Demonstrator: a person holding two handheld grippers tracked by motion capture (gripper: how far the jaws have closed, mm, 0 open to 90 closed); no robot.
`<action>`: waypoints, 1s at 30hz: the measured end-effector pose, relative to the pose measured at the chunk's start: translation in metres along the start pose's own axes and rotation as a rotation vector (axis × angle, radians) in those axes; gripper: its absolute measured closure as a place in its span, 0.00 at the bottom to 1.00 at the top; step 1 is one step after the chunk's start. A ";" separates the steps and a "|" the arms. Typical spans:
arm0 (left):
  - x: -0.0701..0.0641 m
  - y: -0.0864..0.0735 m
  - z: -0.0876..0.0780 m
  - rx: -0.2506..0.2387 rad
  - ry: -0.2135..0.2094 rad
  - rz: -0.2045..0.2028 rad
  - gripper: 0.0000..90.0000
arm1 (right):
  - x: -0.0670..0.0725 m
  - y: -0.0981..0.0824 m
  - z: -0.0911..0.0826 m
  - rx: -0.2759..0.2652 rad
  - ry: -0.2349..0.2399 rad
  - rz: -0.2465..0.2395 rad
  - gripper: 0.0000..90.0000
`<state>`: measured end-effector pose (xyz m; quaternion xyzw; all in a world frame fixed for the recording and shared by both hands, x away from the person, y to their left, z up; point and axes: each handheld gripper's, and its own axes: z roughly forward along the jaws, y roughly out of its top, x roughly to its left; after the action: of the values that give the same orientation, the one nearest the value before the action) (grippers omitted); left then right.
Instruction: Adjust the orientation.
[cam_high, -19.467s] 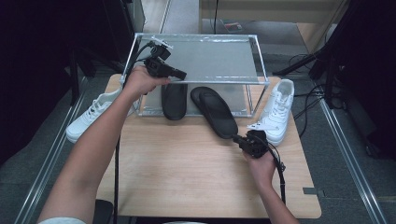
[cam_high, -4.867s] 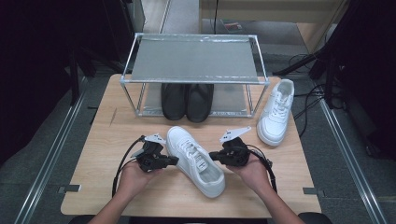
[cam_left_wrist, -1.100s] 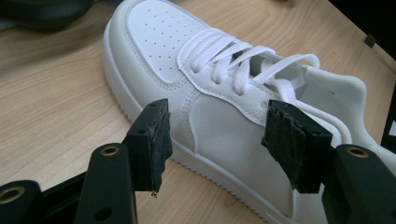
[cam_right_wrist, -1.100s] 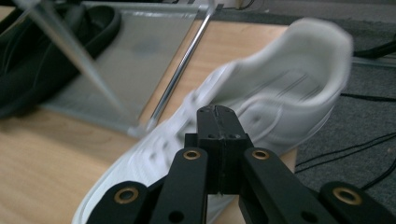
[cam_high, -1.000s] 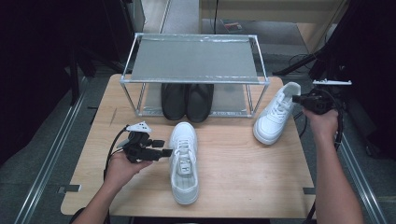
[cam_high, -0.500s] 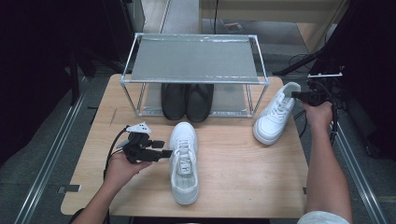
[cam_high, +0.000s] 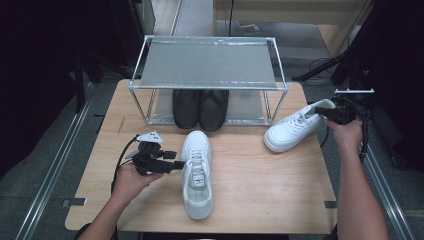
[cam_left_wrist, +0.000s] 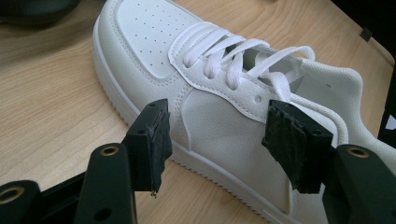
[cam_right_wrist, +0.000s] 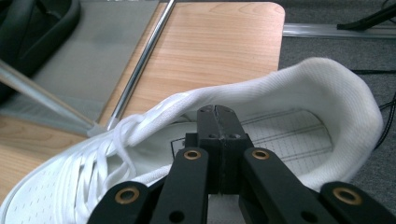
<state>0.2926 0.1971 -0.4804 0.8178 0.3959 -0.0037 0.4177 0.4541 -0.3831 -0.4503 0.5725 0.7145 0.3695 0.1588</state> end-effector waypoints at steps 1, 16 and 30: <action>0.000 0.000 0.000 0.002 -0.001 0.001 0.46 | 0.001 -0.001 -0.002 0.005 -0.003 0.006 1.00; 0.002 -0.001 -0.002 -0.004 0.009 -0.008 0.45 | 0.015 -0.023 -0.025 0.015 0.016 -0.038 1.00; 0.003 -0.001 -0.002 -0.004 0.010 -0.012 0.45 | 0.002 -0.027 -0.053 -0.042 0.111 -0.084 0.87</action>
<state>0.2936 0.2012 -0.4807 0.8146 0.4028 -0.0012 0.4174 0.4002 -0.4014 -0.4337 0.5172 0.7376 0.4088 0.1461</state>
